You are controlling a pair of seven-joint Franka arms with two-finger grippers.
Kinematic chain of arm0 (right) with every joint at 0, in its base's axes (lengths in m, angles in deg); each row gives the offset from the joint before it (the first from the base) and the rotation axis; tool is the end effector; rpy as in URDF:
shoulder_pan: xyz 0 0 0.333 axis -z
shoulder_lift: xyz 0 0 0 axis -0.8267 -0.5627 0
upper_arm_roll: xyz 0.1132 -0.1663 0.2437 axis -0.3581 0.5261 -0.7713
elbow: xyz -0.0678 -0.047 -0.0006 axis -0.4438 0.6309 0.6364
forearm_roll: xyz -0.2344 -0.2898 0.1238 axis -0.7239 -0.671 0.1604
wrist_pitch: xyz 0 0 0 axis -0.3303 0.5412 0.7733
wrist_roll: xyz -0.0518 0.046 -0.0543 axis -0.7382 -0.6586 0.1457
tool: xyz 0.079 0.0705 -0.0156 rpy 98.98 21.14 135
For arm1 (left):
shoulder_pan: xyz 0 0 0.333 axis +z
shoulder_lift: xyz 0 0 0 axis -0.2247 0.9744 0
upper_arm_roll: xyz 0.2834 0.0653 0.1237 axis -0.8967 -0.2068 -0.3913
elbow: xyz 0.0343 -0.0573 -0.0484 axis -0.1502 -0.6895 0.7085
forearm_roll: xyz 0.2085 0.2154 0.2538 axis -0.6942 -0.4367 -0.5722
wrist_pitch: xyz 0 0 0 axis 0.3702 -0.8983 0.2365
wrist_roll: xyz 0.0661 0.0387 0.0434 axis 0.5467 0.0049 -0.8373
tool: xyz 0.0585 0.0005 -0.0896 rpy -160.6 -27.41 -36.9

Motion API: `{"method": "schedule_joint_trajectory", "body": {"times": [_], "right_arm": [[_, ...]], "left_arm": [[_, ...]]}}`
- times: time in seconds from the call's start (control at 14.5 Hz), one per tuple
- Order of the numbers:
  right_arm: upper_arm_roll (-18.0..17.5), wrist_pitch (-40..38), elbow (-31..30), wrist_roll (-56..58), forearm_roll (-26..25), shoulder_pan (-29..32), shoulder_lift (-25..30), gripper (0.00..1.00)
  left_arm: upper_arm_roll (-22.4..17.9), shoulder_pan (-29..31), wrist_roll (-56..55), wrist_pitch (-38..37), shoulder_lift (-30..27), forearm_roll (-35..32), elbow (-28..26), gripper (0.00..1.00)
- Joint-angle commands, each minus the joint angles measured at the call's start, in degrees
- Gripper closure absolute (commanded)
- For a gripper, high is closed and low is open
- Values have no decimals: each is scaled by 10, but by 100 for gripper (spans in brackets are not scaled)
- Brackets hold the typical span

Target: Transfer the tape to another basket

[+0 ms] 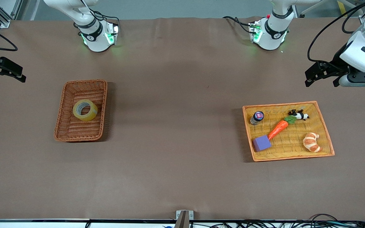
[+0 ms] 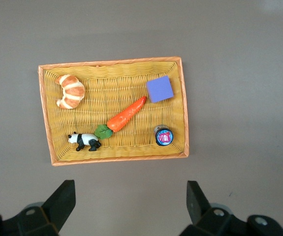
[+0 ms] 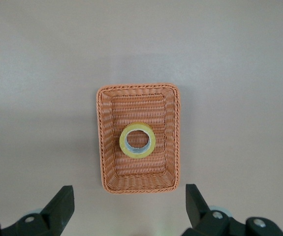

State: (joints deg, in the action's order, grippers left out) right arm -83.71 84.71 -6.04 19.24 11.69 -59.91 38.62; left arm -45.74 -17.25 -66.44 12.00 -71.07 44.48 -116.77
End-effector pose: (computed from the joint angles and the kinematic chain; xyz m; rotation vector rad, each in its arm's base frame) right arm 0.5475 -0.0129 0.6588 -3.1380 -0.0164 0.0285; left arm 0.5351 -0.0877 0.6217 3.1089 -0.0160 0.1088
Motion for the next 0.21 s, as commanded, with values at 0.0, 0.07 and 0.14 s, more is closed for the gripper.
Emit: {"method": "schedule_joint_trajectory", "body": {"times": [0.0, 0.07, 0.14], "right_arm": [[5, 9, 6, 7, -2, -3, -2, 0], [5, 9, 6, 7, -2, -3, -2, 0], [5, 9, 5, 7, -2, -3, -2, 0]], "left_arm": [[-17, -20, 3, -3, 1, 8, -4, 1], [-18, -19, 4, -3, 2, 8, -5, 1], [-21, -19, 4, -3, 5, 8, -4, 1]]}}
